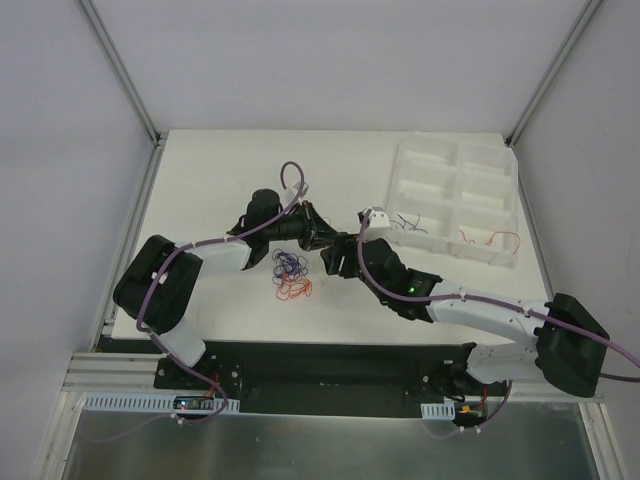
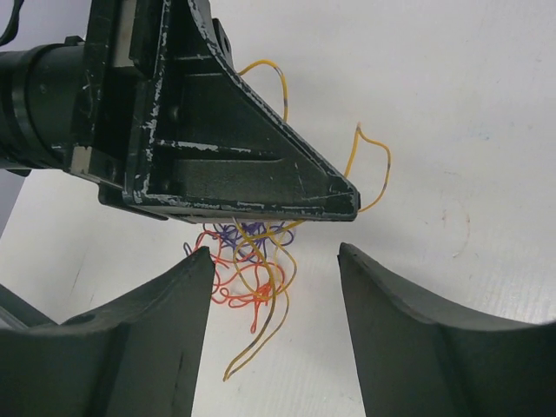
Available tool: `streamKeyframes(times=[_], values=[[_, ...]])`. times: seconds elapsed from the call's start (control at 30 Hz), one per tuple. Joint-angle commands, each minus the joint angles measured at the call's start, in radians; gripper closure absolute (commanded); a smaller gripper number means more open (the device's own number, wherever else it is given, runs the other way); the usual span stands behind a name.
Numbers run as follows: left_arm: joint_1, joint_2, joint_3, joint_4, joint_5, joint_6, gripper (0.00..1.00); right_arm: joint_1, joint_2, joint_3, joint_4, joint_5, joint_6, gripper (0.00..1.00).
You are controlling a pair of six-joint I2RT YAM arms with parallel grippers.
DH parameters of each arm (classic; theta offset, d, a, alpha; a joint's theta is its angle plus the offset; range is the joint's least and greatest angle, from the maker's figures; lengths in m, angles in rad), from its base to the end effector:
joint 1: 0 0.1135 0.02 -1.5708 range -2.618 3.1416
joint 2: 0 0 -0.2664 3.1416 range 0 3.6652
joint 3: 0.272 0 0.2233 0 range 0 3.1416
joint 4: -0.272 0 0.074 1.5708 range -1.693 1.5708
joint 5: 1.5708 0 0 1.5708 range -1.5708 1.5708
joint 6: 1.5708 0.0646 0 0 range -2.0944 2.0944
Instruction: Untangle the cables
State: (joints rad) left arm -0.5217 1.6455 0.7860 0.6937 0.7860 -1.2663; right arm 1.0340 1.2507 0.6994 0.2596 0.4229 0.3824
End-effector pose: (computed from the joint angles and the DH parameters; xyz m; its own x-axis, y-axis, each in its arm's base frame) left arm 0.2752 -0.2109 0.2356 -0.9560 -0.2281 -0.1843 0.1505 0.1579 -0.9759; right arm 0.1650 0.2254 0.2666 -0.3539 0.0708 -0.9326 -0.4857 0.8383 0.2479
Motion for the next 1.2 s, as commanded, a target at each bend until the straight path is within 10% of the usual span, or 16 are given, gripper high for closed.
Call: streamKeyframes(times=[0.0,0.73,1.0,1.17], values=[[0.011,-0.035,-0.013,0.11,0.033,-0.031,1.0,0.005,0.007,0.045,0.053,0.083,-0.057,0.41],[0.014,0.079,-0.036,0.462,0.136,-0.228,1.0,-0.022,-0.007,0.055,0.152,-0.012,-0.339,0.54],[0.011,0.071,-0.03,0.394,0.137,-0.18,1.0,-0.022,0.019,0.068,0.15,0.03,-0.327,0.99],[0.022,0.028,-0.008,0.23,0.139,-0.066,0.87,-0.022,-0.029,0.032,0.148,0.05,-0.336,1.0]])
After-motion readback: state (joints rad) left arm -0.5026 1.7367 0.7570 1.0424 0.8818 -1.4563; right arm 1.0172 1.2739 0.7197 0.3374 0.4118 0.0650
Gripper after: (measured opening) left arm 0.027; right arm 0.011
